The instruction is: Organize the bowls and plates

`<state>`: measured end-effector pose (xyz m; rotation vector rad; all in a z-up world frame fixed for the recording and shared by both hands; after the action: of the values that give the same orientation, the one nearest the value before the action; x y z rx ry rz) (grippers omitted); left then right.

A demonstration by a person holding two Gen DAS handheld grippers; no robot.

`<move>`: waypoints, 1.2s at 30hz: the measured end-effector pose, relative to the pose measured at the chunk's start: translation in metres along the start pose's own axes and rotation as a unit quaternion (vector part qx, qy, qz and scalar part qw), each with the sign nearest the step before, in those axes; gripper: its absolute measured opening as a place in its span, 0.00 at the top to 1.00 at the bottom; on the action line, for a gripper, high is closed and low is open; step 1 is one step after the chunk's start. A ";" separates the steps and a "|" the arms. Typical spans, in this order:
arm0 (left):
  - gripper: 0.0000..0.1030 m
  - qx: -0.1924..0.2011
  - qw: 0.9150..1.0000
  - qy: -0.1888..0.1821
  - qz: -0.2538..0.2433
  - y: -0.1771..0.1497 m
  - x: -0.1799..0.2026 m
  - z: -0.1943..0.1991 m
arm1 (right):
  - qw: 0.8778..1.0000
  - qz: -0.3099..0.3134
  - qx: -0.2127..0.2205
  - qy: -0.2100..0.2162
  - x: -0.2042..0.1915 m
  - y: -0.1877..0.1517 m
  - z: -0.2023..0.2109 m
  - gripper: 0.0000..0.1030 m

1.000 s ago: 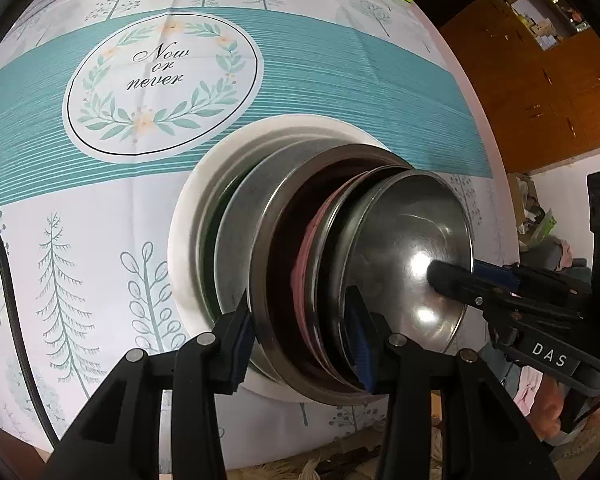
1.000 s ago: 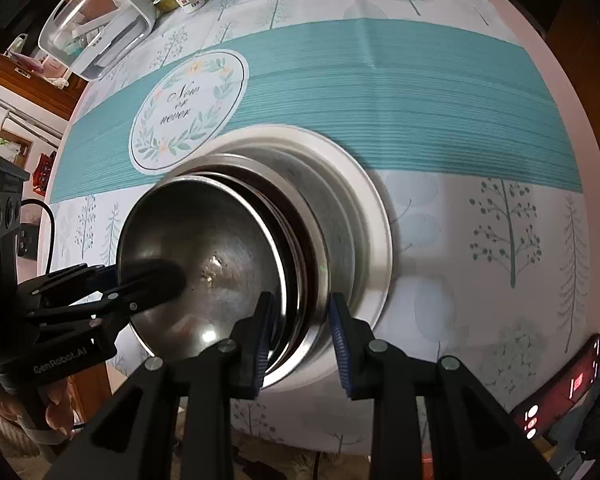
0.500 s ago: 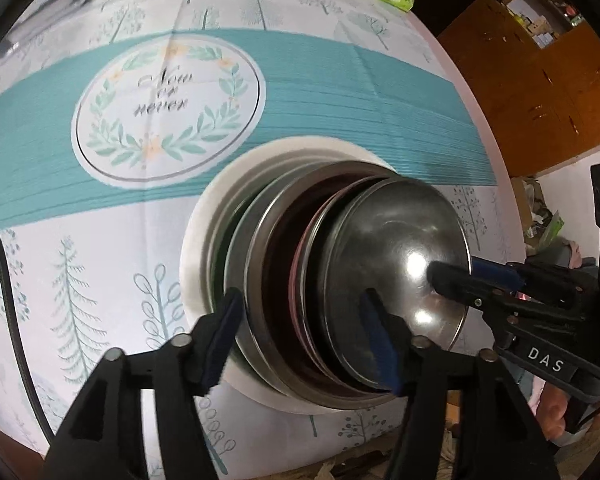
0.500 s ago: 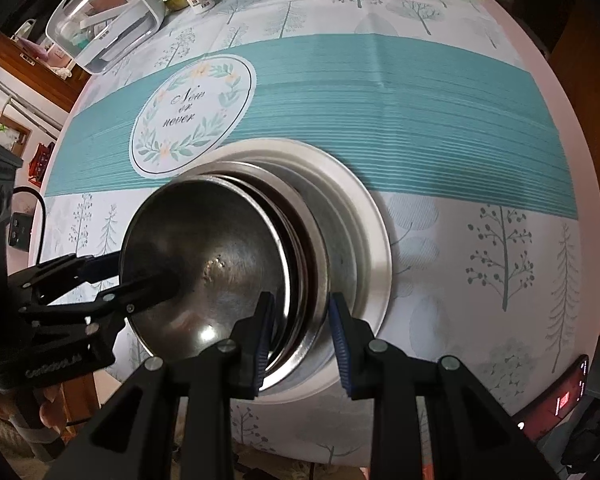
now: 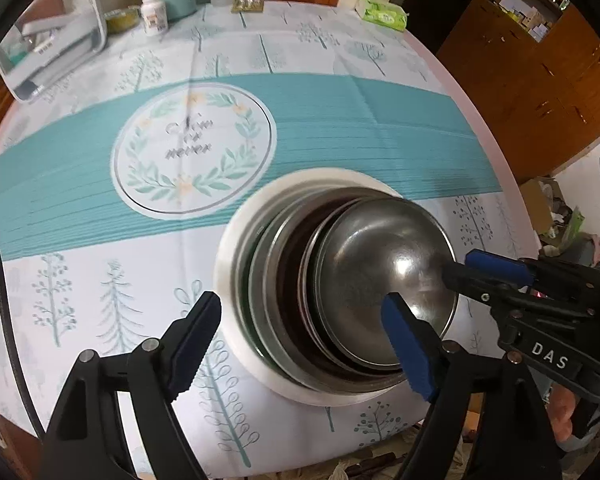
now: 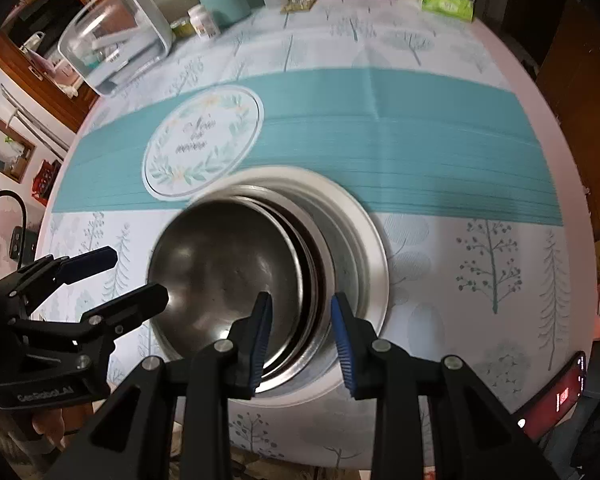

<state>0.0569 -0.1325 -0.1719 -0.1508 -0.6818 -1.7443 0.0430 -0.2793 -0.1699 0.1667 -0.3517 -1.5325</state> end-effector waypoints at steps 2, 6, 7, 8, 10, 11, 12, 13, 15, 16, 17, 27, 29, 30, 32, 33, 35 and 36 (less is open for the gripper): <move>0.17 0.011 1.000 0.004 0.000 0.000 0.002 0.009 | 1.000 -0.004 0.015 -0.001 -0.001 -0.001 0.010 0.70; 0.06 0.026 1.000 0.005 -0.001 -0.002 0.008 0.024 | 0.999 -0.008 0.046 -0.003 -0.002 -0.001 0.029 0.70; 0.03 0.030 1.000 0.002 -0.002 -0.002 0.010 0.028 | 0.999 -0.008 0.052 -0.004 -0.002 -0.002 0.034 0.70; 0.03 0.035 0.999 0.001 -0.002 -0.003 0.012 0.034 | 0.998 -0.009 0.058 -0.003 -0.003 -0.002 0.038 0.69; 0.03 0.044 0.999 0.008 -0.002 -0.004 0.016 0.043 | 0.998 -0.012 0.066 -0.003 -0.004 -0.003 0.045 0.64; 0.03 0.051 0.999 0.014 -0.003 -0.005 0.017 0.048 | 0.997 -0.014 0.073 -0.003 -0.004 -0.004 0.050 0.61; 0.03 0.058 0.998 0.019 -0.002 -0.006 0.018 0.053 | 0.997 -0.016 0.079 -0.003 -0.004 -0.005 0.054 0.59; 0.03 0.068 0.997 0.026 -0.002 -0.007 0.019 0.060 | 0.996 -0.017 0.085 -0.003 -0.005 -0.006 0.057 0.58; 0.03 0.078 0.996 0.033 0.001 -0.008 0.020 0.069 | 0.995 -0.018 0.094 -0.003 -0.007 -0.007 0.064 0.58; 0.03 0.086 0.996 0.036 0.004 -0.009 0.020 0.074 | 0.995 -0.019 0.098 -0.001 -0.008 -0.007 0.068 0.58; 0.03 0.091 0.995 0.037 0.007 -0.009 0.020 0.077 | 0.995 -0.021 0.102 0.000 -0.008 -0.008 0.071 0.58; 0.03 0.149 0.985 0.084 0.015 -0.016 0.024 0.111 | 0.990 -0.025 0.142 -0.006 -0.017 -0.013 0.103 0.54; 0.03 0.157 0.983 0.090 0.017 -0.018 0.024 0.117 | 0.988 -0.027 0.153 -0.014 -0.018 -0.013 0.109 0.50; 0.03 0.161 0.982 0.094 0.016 -0.018 0.025 0.119 | 0.987 -0.027 0.156 -0.016 -0.019 -0.013 0.112 0.50; 0.03 0.166 0.981 0.103 0.016 -0.020 0.026 0.123 | 0.985 -0.029 0.166 -0.023 -0.020 -0.014 0.119 0.50; 0.03 0.169 0.980 0.107 0.015 -0.022 0.027 0.126 | 0.985 -0.029 0.170 -0.024 -0.020 -0.014 0.121 0.50; 0.03 0.174 0.978 0.112 0.014 -0.023 0.030 0.129 | 0.983 -0.031 0.177 -0.029 -0.020 -0.015 0.125 0.50; 0.03 0.176 0.978 0.115 0.012 -0.024 0.031 0.130 | 0.983 -0.033 0.180 -0.033 -0.019 -0.015 0.127 0.50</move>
<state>-0.0067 -0.0884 -0.0603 0.2821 -0.8002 -1.5589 -0.0126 -0.2463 -0.0573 0.4148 -0.6812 -1.5319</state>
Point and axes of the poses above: each gripper's, at about its wrist camera, not at the fingertips, and z roughly against the way its jaws point, x to its right, y to its top, the point moved 4 cm from there along -z, roughly the way its jaws point, and after that the axes turned 15 degrees about -y, right-handed, at the moved point
